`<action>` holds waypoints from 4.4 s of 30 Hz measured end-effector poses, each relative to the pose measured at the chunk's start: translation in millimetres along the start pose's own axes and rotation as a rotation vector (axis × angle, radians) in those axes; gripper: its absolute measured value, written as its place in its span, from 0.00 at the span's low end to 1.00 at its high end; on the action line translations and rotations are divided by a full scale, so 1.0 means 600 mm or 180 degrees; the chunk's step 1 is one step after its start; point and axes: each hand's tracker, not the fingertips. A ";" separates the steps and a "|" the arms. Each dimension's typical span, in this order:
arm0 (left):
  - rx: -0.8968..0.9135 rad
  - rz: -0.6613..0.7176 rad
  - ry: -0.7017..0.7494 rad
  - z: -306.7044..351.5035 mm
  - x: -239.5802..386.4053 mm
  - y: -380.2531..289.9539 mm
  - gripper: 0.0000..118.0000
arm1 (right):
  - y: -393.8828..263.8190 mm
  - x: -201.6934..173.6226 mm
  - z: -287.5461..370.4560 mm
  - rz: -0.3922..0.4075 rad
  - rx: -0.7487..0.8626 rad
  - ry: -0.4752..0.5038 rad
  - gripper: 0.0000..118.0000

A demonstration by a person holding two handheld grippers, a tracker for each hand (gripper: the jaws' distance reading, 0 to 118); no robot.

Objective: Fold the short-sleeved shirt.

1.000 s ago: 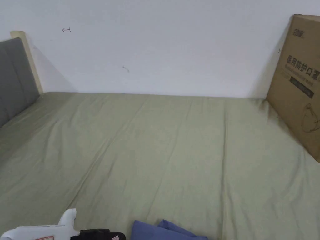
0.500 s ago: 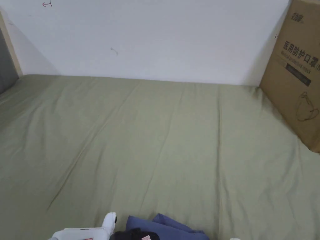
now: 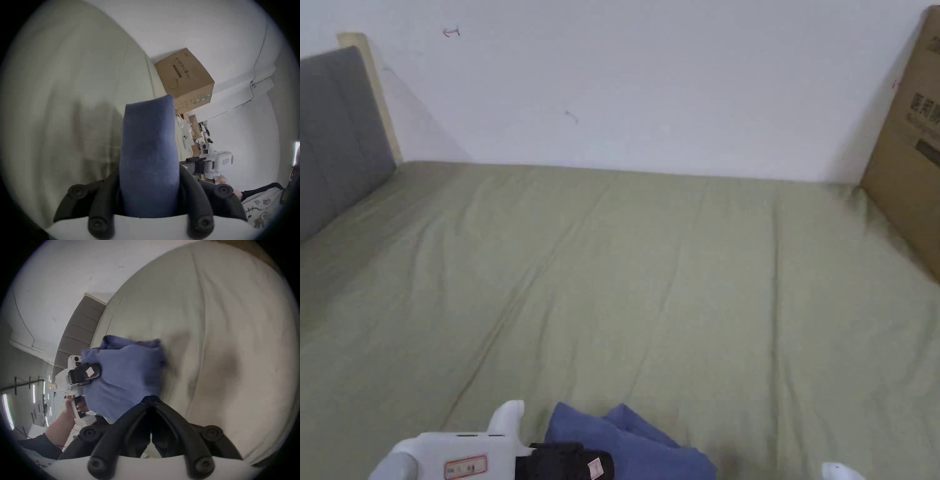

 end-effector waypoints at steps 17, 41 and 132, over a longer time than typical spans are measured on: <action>0.0284 -0.0347 0.3368 0.433 -0.127 0.125 0.89 | -0.023 -0.046 0.093 0.0045 0.0245 -0.0403 0.00; 0.1141 -0.1799 0.1869 0.106 0.309 0.020 0.00 | 0.005 -0.112 0.206 0.0469 0.1056 -0.0349 0.00; 0.2807 -0.2135 0.2167 0.021 0.526 -0.079 1.00 | -0.038 -0.242 0.261 0.1647 0.3579 -0.1692 1.00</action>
